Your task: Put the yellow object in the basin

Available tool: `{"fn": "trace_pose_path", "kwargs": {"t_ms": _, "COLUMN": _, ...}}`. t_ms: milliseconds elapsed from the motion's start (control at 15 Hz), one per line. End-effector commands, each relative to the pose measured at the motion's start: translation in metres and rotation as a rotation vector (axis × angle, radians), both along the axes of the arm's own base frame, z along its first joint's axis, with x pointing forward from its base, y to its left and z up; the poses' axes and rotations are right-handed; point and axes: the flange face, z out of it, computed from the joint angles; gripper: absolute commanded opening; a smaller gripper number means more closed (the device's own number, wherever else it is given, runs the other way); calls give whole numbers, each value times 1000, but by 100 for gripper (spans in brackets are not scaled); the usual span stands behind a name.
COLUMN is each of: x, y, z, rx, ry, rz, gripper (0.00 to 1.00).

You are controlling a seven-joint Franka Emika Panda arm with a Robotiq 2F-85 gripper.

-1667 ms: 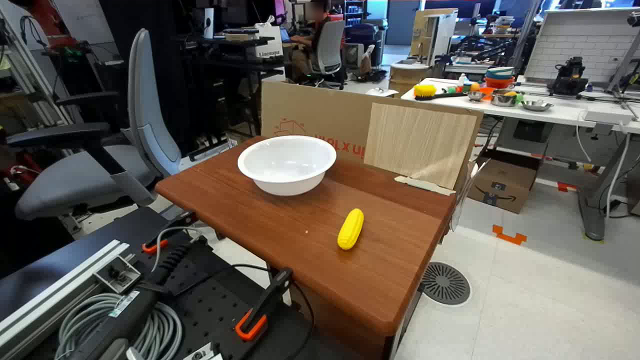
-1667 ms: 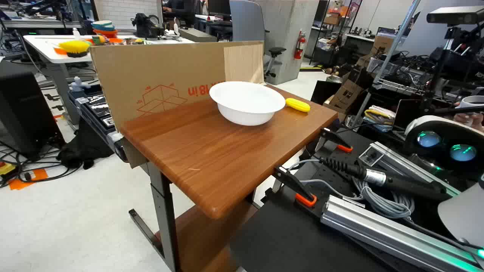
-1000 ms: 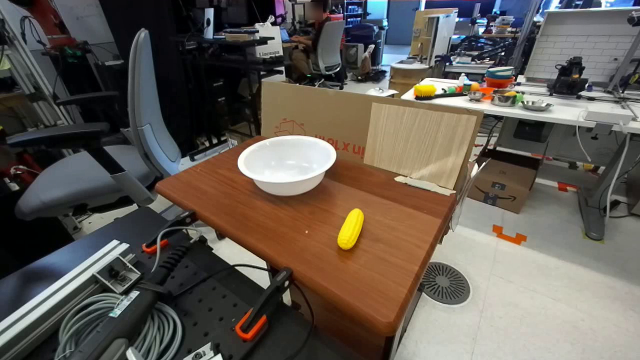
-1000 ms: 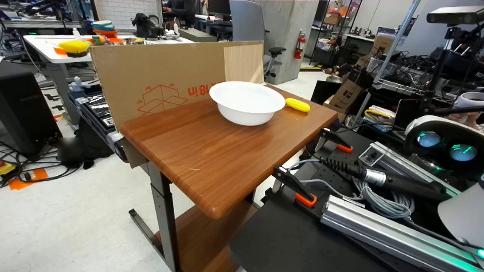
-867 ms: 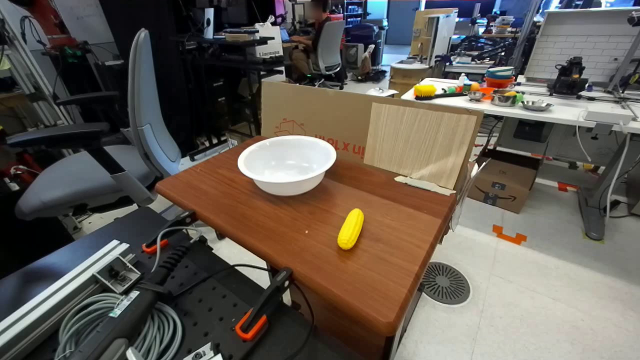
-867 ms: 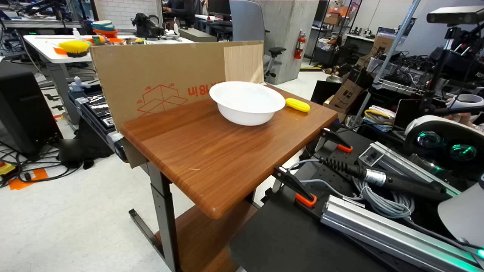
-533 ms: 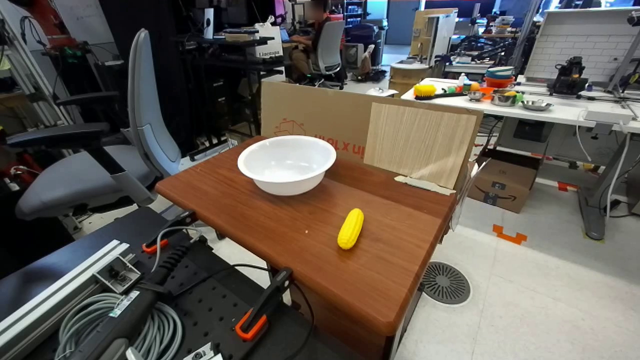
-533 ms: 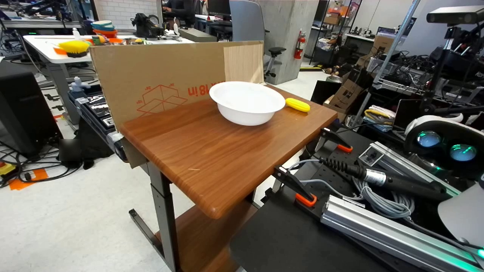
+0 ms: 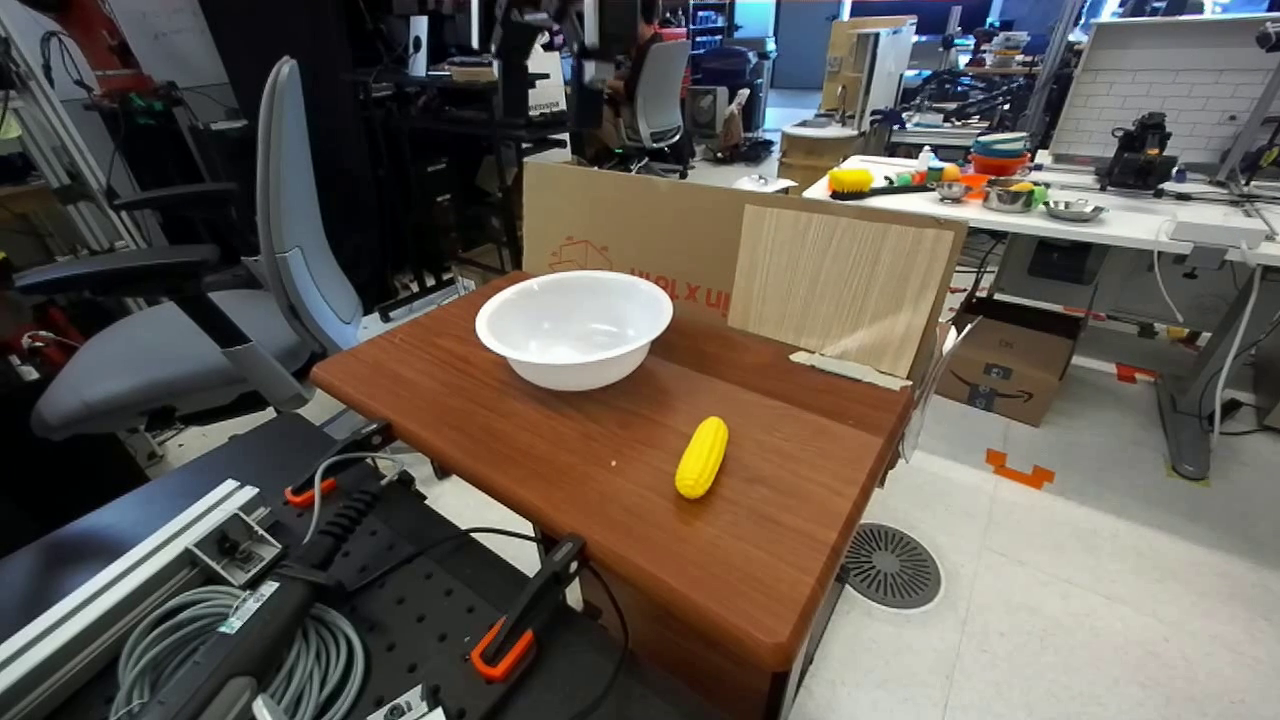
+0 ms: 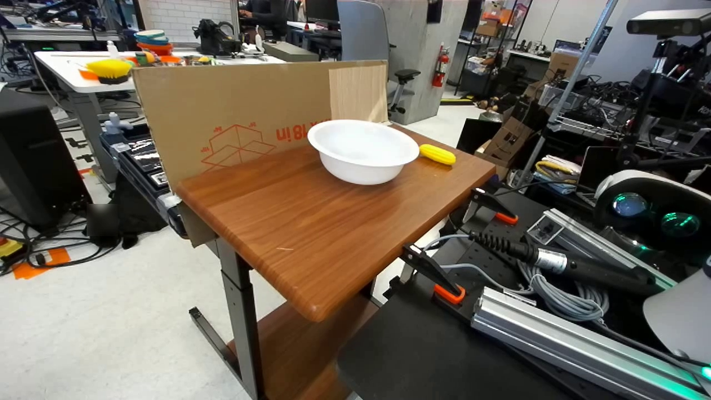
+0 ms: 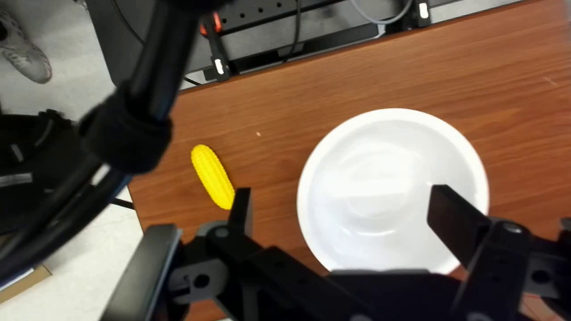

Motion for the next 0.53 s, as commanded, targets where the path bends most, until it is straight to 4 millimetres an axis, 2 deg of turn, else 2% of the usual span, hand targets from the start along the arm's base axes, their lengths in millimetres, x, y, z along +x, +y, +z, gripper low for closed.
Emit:
{"fn": "trace_pose_path", "kwargs": {"t_ms": 0, "x": 7, "y": -27, "z": -47, "rx": -60, "ry": 34, "rz": 6, "gripper": 100}}
{"fn": "trace_pose_path", "kwargs": {"t_ms": 67, "x": 9, "y": -30, "z": -59, "rx": -72, "ry": 49, "rz": 12, "gripper": 100}}
{"fn": "trace_pose_path", "kwargs": {"t_ms": 133, "x": 3, "y": -22, "z": -46, "rx": -45, "ry": 49, "rz": -2, "gripper": 100}}
{"fn": "trace_pose_path", "kwargs": {"t_ms": 267, "x": 4, "y": -24, "z": -58, "rx": -46, "ry": 71, "rz": -3, "gripper": 100}}
{"fn": "trace_pose_path", "kwargs": {"t_ms": 467, "x": 5, "y": -18, "z": -48, "rx": -40, "ry": 28, "rz": 24, "gripper": 100}}
